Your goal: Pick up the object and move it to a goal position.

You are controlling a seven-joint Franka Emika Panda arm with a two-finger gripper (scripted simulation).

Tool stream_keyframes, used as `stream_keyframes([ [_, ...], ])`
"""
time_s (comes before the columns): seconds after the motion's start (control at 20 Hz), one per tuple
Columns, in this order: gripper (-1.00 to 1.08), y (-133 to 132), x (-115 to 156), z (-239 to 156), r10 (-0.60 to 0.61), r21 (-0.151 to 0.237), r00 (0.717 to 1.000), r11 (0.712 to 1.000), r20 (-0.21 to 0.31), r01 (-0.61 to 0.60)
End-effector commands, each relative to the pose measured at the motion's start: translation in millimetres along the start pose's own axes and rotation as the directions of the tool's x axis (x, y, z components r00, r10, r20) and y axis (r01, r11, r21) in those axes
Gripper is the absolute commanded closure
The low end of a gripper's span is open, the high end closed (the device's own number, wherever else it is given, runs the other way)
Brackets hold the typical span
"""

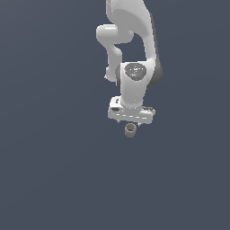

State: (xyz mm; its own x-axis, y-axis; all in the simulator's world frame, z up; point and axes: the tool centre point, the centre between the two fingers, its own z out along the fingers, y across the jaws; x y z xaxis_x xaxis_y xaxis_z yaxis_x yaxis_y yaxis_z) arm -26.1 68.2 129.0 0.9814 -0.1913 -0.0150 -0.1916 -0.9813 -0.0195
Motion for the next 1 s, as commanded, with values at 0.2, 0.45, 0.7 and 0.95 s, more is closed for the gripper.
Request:
stream_keyframes([
  [0.2,-0.92,-9.1,-9.8,21.7,0.115,-0.01,0.993,0.993,-0.009,-0.115],
  [0.45,-0.92,-13.3,-15.1,32.1,0.17,-0.014,0.985,0.985,-0.015,-0.17],
  [0.7,-0.92,-15.4,-17.9,37.5,0.199,-0.016,0.98,0.98,-0.018,-0.199],
  [0.95,-0.92,-15.7,-18.3,38.3,0.2,-0.016,0.98,0.98,-0.018,-0.2],
])
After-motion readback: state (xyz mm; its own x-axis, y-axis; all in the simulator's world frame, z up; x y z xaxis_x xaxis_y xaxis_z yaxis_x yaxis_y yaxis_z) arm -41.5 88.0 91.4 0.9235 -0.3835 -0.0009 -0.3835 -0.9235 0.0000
